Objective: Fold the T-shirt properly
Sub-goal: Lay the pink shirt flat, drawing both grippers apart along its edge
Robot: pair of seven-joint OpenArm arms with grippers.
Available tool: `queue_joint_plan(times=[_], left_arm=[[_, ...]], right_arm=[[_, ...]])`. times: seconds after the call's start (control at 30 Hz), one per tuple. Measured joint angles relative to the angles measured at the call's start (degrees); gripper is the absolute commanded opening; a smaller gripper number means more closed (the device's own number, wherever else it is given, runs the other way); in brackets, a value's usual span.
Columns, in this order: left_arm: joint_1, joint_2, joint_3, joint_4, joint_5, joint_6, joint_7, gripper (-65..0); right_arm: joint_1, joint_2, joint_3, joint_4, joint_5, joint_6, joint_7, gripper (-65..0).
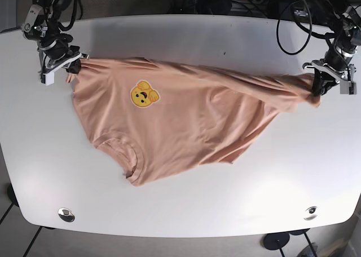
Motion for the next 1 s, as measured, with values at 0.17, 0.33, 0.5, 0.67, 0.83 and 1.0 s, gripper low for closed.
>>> queue_joint_plan(times=[0.17,0.33,0.5,0.67,0.83,1.0], left_arm=[[1.42,0.13,0.31,0.02,-1.31,-0.09,-0.13,-58.5],[7.41,0.04,0.24,3.08,-3.98,-0.22,-0.2,-50.6],[12.04,-0.04,0.35,3.26,-4.5,-0.31,-0.35,-44.3],[12.41,-0.17,0.5,3.04,-4.31,-0.31,-0.28,-41.0],[6.34,0.04,5.84,2.93,4.92,-0.33,-0.85,-41.0],[6.47,3.28,6.95,2.86,10.16,-0.35,-0.02,-41.0]], right_arm=[[-0.42,0.11,-0.15,0.02,0.26,0.13,0.55,-62.8],[-0.52,0.09,-0.15,0.02,0.26,0.15,0.52,-62.8],[-0.5,0.11,-0.17,0.02,0.24,3.43,0.52,-62.8],[0.68,0.09,-0.07,0.02,0.2,4.24,0.33,-50.4],[6.38,0.35,0.15,0.02,-0.17,4.26,0.39,-24.1],[13.97,1.11,-0.92,-5.9,-0.17,4.24,3.34,-23.5]])
